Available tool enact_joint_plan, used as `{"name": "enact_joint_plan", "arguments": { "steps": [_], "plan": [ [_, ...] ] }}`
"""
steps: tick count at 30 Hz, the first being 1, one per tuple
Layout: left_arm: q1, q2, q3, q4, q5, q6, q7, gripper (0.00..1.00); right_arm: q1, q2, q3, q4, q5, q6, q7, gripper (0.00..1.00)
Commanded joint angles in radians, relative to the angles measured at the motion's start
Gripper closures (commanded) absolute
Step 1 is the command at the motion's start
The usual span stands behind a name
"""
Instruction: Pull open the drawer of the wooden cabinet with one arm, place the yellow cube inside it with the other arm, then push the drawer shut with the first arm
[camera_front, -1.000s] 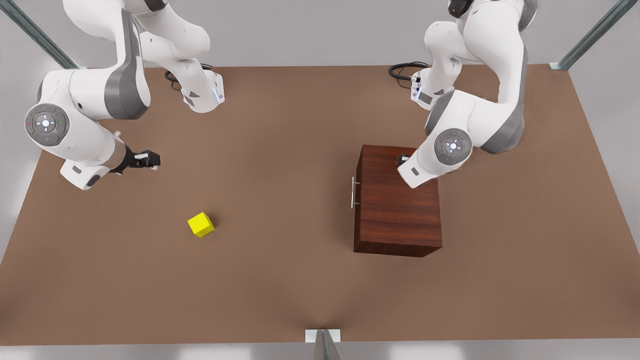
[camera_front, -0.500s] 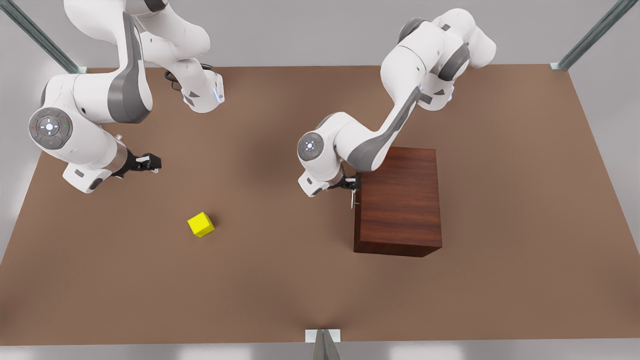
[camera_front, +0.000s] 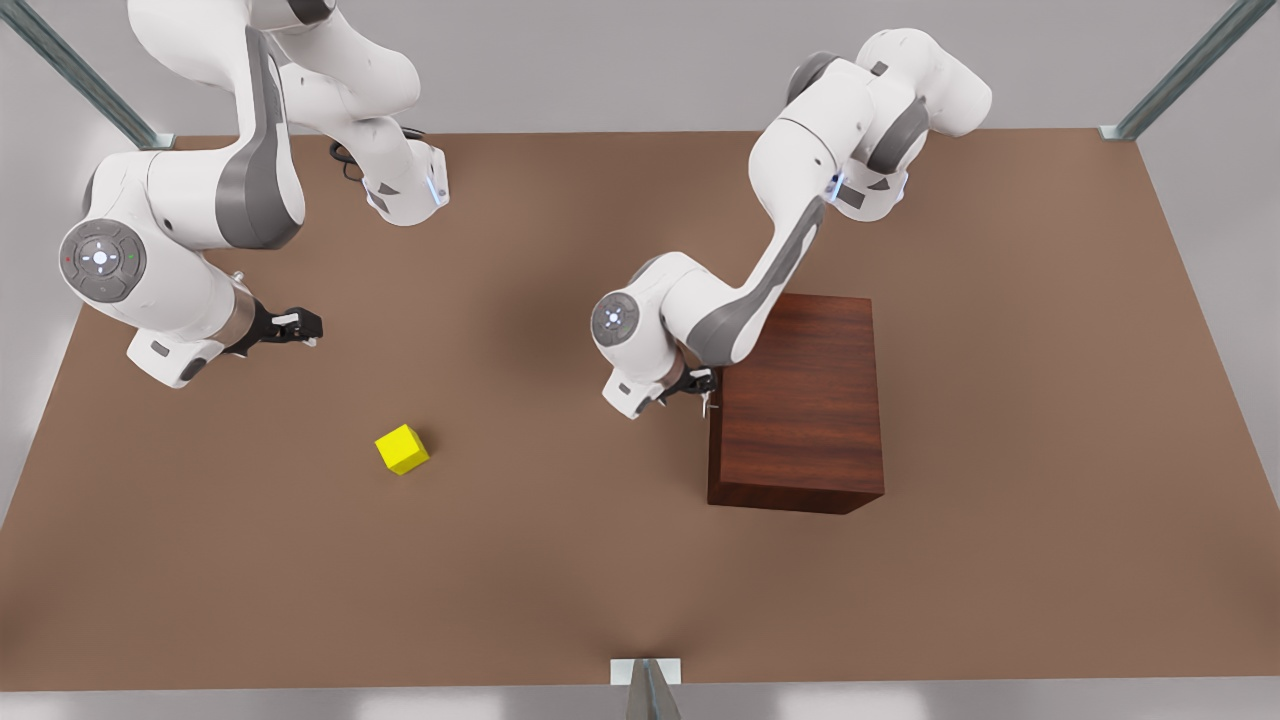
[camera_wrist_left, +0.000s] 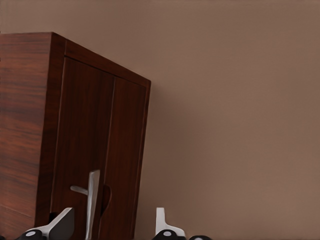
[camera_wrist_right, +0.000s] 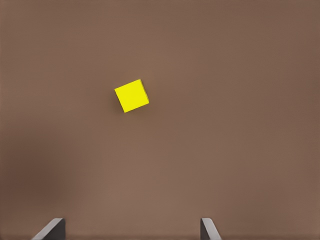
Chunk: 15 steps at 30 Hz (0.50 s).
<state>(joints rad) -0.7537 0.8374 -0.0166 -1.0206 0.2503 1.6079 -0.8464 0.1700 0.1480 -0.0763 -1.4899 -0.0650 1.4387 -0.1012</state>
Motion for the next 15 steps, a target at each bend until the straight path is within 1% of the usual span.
{"name": "enact_joint_plan", "arguments": {
  "steps": [1,6,11,15],
  "plan": [
    [-0.004,-0.001,0.001,0.000,0.017,-0.019,-0.164,0.16,-0.001,-0.001,0.000,0.000,0.001,0.000,-0.006,0.00],
    [-0.004,0.026,0.001,0.007,0.018,-0.016,-0.164,0.16,-0.001,-0.001,0.000,-0.001,0.001,0.000,-0.011,0.00],
    [-0.009,0.028,0.000,0.005,0.015,-0.055,-0.163,0.16,-0.001,-0.001,0.000,-0.007,0.001,0.000,-0.012,0.00],
    [-0.009,0.035,0.000,0.004,0.009,-0.049,-0.164,0.16,-0.001,-0.001,-0.002,-0.007,0.001,0.000,-0.012,0.00]
  ]
}}
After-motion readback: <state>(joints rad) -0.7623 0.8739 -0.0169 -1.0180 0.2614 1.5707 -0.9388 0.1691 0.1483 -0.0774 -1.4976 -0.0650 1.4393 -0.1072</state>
